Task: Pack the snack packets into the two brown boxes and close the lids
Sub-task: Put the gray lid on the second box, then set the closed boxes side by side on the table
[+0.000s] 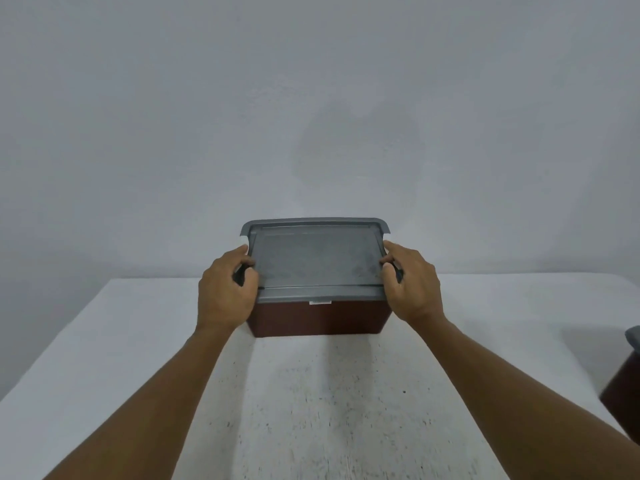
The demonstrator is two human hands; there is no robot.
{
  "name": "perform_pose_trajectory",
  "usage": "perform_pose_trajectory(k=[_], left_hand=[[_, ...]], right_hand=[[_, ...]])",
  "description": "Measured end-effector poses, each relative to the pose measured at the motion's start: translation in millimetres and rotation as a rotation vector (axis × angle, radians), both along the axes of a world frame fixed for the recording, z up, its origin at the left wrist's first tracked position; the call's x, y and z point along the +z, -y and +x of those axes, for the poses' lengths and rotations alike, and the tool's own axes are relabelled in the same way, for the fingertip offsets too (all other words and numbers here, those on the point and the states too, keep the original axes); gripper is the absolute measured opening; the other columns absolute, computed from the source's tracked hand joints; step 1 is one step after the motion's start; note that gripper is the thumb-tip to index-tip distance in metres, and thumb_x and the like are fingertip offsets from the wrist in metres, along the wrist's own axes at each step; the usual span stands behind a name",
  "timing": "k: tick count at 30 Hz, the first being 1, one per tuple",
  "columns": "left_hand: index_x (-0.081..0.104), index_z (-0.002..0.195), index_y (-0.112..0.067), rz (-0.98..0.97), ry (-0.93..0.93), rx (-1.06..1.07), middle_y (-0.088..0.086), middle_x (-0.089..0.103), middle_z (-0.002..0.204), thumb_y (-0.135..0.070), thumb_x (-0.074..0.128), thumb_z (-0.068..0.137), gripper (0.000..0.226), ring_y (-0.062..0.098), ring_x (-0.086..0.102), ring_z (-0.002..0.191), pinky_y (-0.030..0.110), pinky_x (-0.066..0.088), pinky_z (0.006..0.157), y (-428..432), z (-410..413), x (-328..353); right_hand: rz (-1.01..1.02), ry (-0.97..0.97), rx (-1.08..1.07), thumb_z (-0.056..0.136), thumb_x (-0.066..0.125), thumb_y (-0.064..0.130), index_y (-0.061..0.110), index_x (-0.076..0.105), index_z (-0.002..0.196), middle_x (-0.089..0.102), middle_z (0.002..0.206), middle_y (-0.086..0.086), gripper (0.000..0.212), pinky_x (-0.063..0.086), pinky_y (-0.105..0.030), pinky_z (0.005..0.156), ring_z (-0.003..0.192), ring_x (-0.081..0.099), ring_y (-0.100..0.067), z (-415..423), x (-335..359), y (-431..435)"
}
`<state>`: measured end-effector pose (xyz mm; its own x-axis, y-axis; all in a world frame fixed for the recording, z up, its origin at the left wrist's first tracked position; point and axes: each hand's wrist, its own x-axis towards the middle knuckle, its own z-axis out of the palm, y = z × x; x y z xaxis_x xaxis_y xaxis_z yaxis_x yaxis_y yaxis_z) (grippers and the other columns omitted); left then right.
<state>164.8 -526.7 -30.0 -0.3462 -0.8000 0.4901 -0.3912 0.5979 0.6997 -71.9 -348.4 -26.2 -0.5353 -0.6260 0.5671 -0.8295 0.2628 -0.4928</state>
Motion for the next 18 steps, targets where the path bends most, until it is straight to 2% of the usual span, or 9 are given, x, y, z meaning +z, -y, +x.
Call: perform_pose_trajectory(k=[6,9,11,12,14,15,18], left_hand=[[0.07,0.11,-0.007,-0.002,0.009,-0.006,0.002,0.062,0.132,-0.011,0.058,0.091,0.023,0.021,0.057,0.119,0.038,0.045,0.104,0,0,-3],[0.071,0.108,-0.006,-0.085,0.09,-0.031,0.007,0.061,0.132,-0.019,0.052,0.089,0.03,0.024,0.054,0.123,0.035,0.042,0.103,-5,3,-1],[0.072,0.104,-0.004,-0.189,0.145,-0.051,0.011,0.066,0.123,-0.02,0.047,0.087,0.034,0.023,0.057,0.116,0.029,0.042,0.096,-7,5,2],[0.073,0.1,-0.002,-0.241,0.159,-0.068,0.013,0.069,0.113,-0.018,0.045,0.088,0.034,0.023,0.059,0.105,0.029,0.044,0.09,-8,7,5],[0.07,0.089,-0.003,-0.322,0.212,-0.1,0.011,0.069,0.086,-0.02,0.04,0.09,0.035,0.023,0.058,0.08,0.038,0.049,0.075,-10,7,9],[0.069,0.086,-0.007,-0.348,0.281,-0.098,0.006,0.067,0.08,-0.024,0.037,0.091,0.036,0.021,0.056,0.074,0.04,0.048,0.07,-12,5,12],[0.066,0.087,-0.019,-0.395,0.497,-0.02,-0.002,0.068,0.085,-0.037,0.037,0.093,0.035,0.021,0.058,0.083,0.042,0.044,0.079,-20,0,15]], right_hand=[[-0.055,0.07,-0.017,0.088,0.039,0.035,0.01,0.067,0.094,0.068,0.119,-0.005,0.038,0.054,-0.038,0.085,0.1,0.063,-0.02,4,-3,0],[0.023,0.048,-0.028,0.089,0.037,0.035,0.013,0.065,0.095,0.067,0.122,-0.003,0.036,0.053,-0.042,0.088,0.099,0.063,-0.017,5,-1,-3],[0.118,0.038,-0.037,0.09,0.032,0.037,0.016,0.062,0.106,0.066,0.119,-0.002,0.04,0.048,-0.042,0.091,0.1,0.062,-0.017,9,3,-7],[0.169,0.025,-0.035,0.091,0.03,0.037,0.016,0.06,0.113,0.065,0.12,-0.002,0.043,0.044,-0.04,0.092,0.103,0.06,-0.017,12,4,-11],[0.25,-0.018,-0.017,0.095,0.025,0.04,0.019,0.057,0.123,0.059,0.131,0.0,0.048,0.038,-0.039,0.096,0.114,0.055,-0.015,18,5,-22],[0.285,-0.041,-0.004,0.097,0.024,0.042,0.021,0.057,0.125,0.054,0.138,0.001,0.048,0.036,-0.041,0.099,0.121,0.051,-0.015,20,8,-30],[0.409,-0.113,0.029,0.099,0.027,0.048,0.023,0.053,0.132,0.049,0.144,0.004,0.049,0.031,-0.045,0.105,0.132,0.043,-0.016,20,21,-52]])
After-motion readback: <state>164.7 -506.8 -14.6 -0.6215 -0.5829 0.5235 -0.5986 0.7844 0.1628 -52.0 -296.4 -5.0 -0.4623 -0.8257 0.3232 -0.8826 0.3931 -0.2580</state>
